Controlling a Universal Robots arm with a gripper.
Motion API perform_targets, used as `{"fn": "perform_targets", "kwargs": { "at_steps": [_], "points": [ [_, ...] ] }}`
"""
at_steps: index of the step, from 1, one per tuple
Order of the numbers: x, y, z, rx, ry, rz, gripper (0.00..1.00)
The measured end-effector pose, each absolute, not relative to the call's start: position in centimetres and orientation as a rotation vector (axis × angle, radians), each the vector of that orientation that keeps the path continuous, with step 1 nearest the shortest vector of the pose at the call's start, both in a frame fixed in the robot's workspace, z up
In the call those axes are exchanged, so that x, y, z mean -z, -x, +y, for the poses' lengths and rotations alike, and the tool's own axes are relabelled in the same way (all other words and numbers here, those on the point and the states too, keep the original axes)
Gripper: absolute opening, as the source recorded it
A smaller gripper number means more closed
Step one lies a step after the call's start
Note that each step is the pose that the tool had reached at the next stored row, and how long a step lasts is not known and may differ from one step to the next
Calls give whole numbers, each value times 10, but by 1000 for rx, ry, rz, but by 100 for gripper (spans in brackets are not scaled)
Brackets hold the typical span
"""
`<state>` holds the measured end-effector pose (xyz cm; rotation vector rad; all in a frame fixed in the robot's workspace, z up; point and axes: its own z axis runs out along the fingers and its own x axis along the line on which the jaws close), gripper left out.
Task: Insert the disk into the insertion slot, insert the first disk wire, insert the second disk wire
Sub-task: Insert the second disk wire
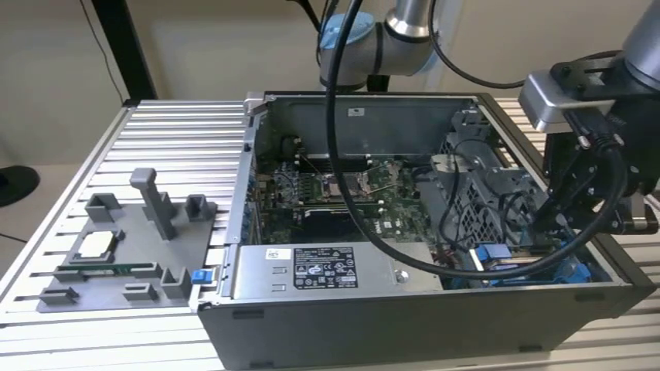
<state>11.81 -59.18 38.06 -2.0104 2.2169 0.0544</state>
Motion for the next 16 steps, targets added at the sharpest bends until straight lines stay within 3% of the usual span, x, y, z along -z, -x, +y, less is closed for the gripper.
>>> {"fn": "perform_targets", "kwargs": {
  "at_steps": [16],
  "points": [
    [-361,-112,-588,-20,2086,2106,0]
  ]
}}
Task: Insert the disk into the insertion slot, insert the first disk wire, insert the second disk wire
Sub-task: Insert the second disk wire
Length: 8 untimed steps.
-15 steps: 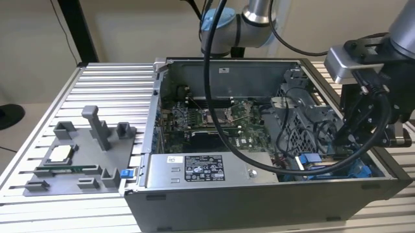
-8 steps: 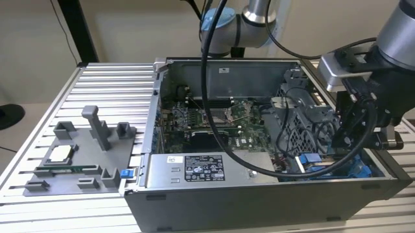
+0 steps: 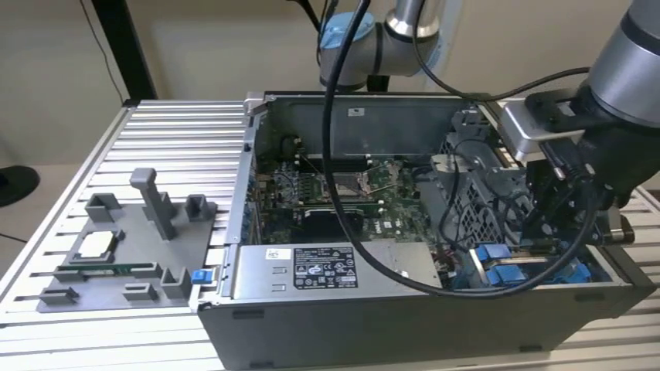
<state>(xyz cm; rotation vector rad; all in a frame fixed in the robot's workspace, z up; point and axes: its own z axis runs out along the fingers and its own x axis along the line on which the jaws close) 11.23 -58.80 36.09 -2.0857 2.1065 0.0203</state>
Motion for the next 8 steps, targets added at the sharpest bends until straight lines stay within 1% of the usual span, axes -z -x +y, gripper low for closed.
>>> {"fn": "perform_targets", "kwargs": {
  "at_steps": [8],
  "points": [
    [-357,-112,-596,-24,2135,2052,0]
  ]
}}
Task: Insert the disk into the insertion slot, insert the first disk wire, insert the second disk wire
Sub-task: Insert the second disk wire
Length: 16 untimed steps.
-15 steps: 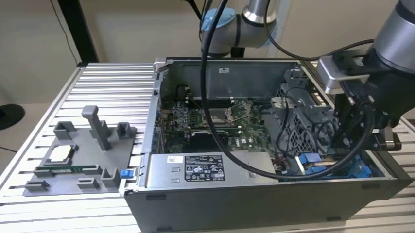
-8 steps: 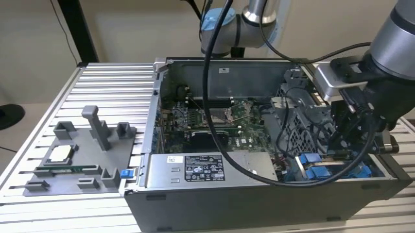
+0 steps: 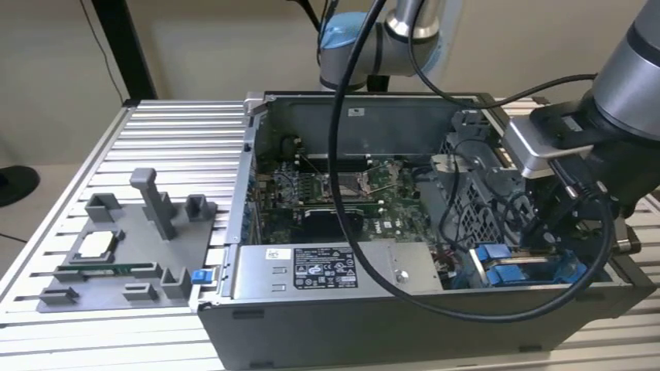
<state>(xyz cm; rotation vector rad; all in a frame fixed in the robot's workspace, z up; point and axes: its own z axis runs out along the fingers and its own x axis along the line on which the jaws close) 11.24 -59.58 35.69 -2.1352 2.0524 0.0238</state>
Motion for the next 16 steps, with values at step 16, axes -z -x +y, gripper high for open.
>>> {"fn": "perform_targets", "kwargs": {
  "at_steps": [16],
  "points": [
    [-350,-122,-593,-5,2106,2067,0]
  ]
}}
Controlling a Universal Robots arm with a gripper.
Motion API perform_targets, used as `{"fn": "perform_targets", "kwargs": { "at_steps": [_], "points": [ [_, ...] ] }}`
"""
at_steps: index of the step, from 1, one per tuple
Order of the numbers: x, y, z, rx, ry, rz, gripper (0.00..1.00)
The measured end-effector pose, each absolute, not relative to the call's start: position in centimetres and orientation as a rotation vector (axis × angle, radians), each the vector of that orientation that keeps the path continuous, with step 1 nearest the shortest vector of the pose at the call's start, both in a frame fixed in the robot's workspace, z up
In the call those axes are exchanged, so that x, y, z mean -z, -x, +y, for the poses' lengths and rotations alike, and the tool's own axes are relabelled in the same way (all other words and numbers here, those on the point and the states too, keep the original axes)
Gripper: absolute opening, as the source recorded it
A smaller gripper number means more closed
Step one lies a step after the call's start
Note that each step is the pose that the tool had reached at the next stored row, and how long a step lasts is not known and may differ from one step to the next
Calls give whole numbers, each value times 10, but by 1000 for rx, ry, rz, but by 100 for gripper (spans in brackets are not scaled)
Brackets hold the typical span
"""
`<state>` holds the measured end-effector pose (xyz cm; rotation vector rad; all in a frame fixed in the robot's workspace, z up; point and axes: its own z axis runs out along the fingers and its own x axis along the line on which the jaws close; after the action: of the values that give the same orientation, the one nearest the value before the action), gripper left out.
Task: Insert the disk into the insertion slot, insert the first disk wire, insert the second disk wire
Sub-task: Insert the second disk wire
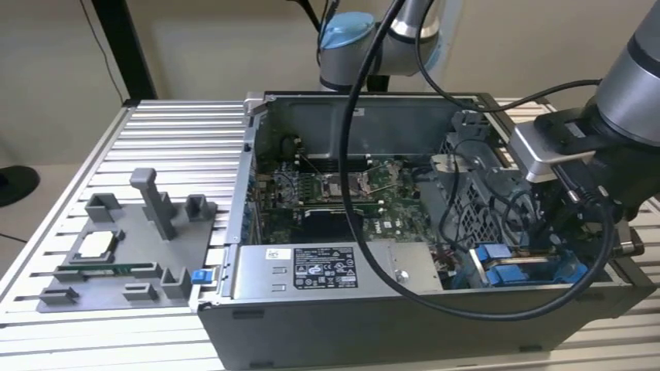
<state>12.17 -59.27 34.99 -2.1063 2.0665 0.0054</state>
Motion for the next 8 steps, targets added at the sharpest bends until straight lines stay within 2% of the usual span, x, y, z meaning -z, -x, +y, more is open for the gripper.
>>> {"fn": "perform_targets", "kwargs": {
  "at_steps": [8],
  "points": [
    [-349,-119,-591,-2,2086,2087,0]
  ]
}}
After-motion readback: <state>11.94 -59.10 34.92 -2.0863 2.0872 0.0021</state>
